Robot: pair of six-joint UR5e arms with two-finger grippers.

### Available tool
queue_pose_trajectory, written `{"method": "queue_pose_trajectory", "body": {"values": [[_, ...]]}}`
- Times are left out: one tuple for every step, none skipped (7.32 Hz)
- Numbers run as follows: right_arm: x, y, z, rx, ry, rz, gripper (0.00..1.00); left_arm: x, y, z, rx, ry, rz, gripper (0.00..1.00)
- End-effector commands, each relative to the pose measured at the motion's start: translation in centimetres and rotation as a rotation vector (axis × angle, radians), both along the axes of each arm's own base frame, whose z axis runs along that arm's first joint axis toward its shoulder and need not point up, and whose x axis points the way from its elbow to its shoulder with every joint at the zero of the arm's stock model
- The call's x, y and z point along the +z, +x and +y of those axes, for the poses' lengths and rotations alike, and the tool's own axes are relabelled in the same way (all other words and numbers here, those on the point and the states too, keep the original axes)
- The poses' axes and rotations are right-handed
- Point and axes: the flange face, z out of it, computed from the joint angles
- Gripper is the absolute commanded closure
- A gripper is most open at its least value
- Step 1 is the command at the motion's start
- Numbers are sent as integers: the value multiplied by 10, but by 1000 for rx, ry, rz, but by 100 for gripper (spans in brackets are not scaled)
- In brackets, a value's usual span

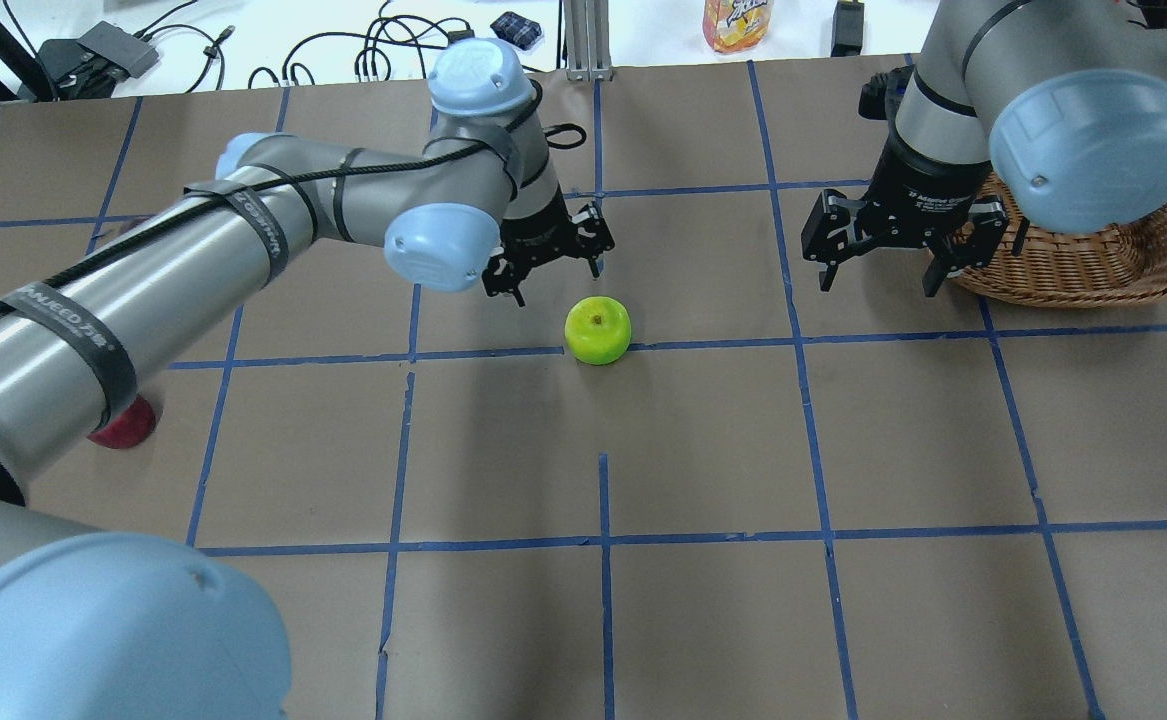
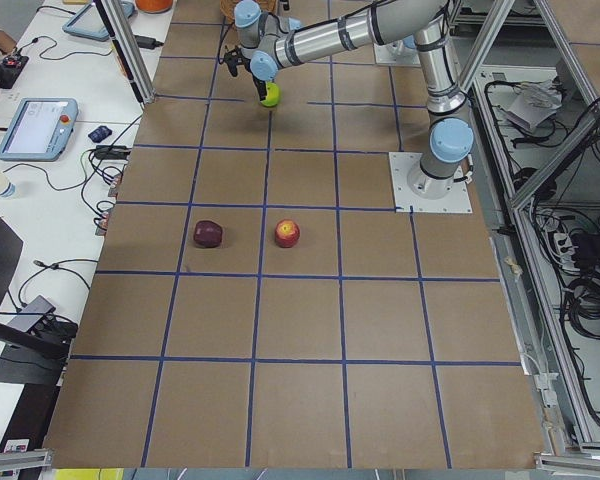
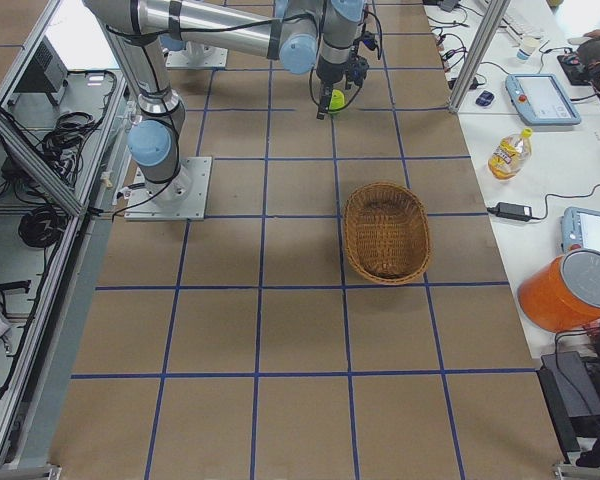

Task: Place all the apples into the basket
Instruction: 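Move the left gripper to the red apple while the right reaches the green apple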

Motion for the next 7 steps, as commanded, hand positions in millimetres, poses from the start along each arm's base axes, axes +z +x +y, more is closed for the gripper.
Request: {"method": "queue_pose_trajectory", "body": {"values": [[-9, 36, -2, -29, -25, 9, 0, 38, 123, -11, -175, 98, -135, 0], [-15, 68, 1, -2, -41, 10, 0, 47, 180, -8, -267, 148, -148, 0], [-19, 90, 4, -14, -53, 12, 0, 58, 247, -6, -358, 167, -139, 0], [-30, 113, 5, -51, -53, -4, 0, 54, 299, 0, -397, 203, -170, 0], [-42, 144, 1, -72, -96, -49, 0, 45, 329, 11, -435, 229, -160, 0], [-68, 167, -6, -104, -101, -50, 0, 38, 380, 22, -484, 229, -127, 0], [-94, 188, -15, -146, -121, -56, 0, 23, 418, 33, -497, 214, -119, 0]]}}
